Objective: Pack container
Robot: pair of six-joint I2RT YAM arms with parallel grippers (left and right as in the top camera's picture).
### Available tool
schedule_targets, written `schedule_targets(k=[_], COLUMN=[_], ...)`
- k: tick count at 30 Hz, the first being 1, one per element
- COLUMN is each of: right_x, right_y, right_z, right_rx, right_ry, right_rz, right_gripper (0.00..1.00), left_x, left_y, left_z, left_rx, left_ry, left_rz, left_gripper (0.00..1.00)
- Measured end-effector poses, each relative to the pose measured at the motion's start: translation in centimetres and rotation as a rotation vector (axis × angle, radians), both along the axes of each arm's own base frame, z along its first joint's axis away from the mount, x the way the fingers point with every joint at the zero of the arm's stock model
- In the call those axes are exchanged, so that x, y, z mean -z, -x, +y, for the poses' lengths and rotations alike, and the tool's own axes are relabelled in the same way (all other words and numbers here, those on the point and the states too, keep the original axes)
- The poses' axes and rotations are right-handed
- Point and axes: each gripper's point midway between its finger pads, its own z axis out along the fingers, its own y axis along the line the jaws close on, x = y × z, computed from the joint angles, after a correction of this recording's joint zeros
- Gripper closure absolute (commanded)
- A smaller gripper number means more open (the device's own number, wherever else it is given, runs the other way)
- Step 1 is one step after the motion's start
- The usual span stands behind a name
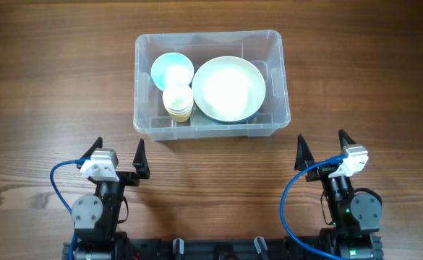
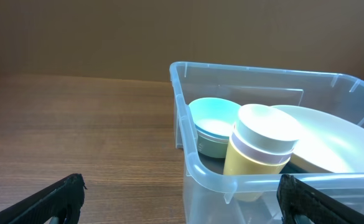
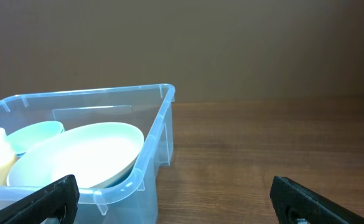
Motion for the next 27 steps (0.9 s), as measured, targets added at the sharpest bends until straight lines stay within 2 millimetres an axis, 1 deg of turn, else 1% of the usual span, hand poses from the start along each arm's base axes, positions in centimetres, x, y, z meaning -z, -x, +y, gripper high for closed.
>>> schedule_targets(k=[27], right_x=[0.02], right_y=[0.00], right_z=[0.00], right_rx=[0.000], right_ry=[0.000], right_rz=[0.000], right_gripper=[0.00], left_x=[0.00], left_y=[0.00], left_z=[0.01], left_rx=[0.001], left_ry=[-0.012], left_rz=[-0.001], left_gripper=[0.00])
